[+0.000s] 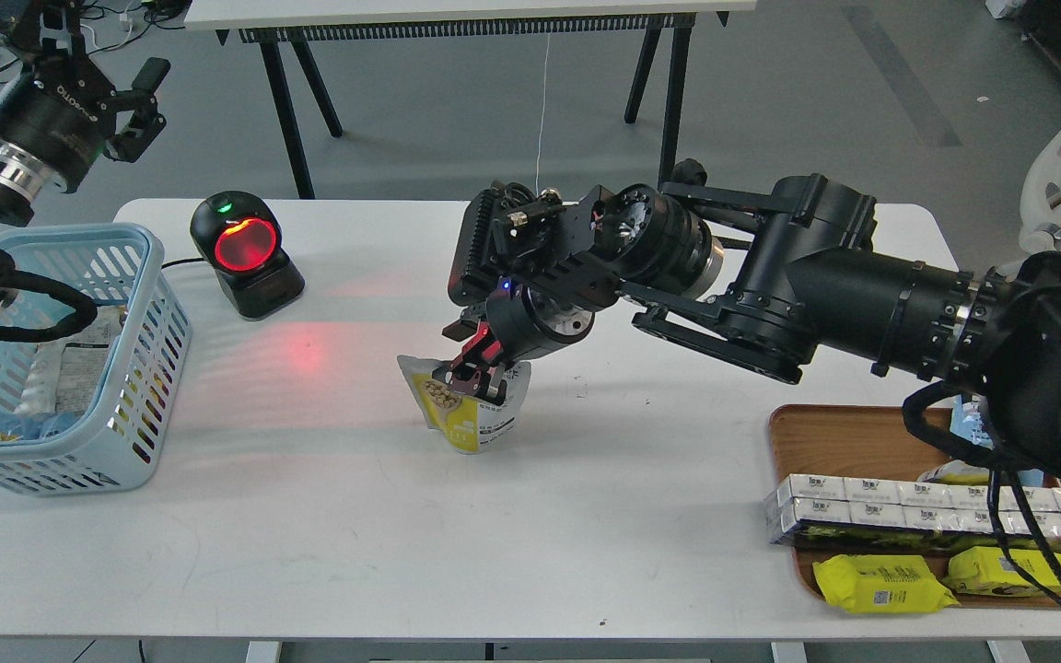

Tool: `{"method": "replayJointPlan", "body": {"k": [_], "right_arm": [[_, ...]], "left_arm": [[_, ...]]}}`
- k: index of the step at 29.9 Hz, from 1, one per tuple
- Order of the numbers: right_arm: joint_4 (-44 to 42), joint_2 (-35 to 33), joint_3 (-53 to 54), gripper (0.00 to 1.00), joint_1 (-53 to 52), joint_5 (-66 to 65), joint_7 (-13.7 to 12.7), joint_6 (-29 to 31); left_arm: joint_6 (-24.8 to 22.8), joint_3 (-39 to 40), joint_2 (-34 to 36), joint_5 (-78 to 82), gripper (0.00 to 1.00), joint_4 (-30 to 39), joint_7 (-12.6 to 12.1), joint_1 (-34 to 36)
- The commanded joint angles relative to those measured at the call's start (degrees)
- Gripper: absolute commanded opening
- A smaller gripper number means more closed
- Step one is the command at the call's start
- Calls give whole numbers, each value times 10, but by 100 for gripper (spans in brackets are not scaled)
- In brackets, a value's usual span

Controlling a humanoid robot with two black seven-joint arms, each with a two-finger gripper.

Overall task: Scan snack and place in basket
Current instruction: 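Set the snack bag down on the table and withdraw the right gripper, then reach the left gripper to the snack bag and grasp it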

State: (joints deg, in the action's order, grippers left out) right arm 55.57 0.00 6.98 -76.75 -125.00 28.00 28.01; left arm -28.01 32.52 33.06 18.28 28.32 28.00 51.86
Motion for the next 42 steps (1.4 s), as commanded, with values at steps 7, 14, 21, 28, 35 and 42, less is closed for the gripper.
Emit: {"method": "replayJointPlan", "body": {"k": [7,14,21,28,35,42], "right_arm": [[-162,0,223,96,-44,124,0,0],[-259,-18,318,97,-37,341,0,0],[-281,-110,283,97,-3,709,0,0],[-274,-161,200,97,63,956,0,0],[-246,-181,205,97,157,1050,0,0],[-233,-209,225,97,206,1070,0,0]], "left_arm": [[0,1,-21,1,100,-35,0,7],[0,22,-22,-22,100,-31,0,12],[0,90,-28,-40,100,-29,0,11],[0,107,-40,-39,100,22,0,12],[0,86,-28,-24,100,51,0,90],[0,-174,-6,82,100,80,0,309]]}}
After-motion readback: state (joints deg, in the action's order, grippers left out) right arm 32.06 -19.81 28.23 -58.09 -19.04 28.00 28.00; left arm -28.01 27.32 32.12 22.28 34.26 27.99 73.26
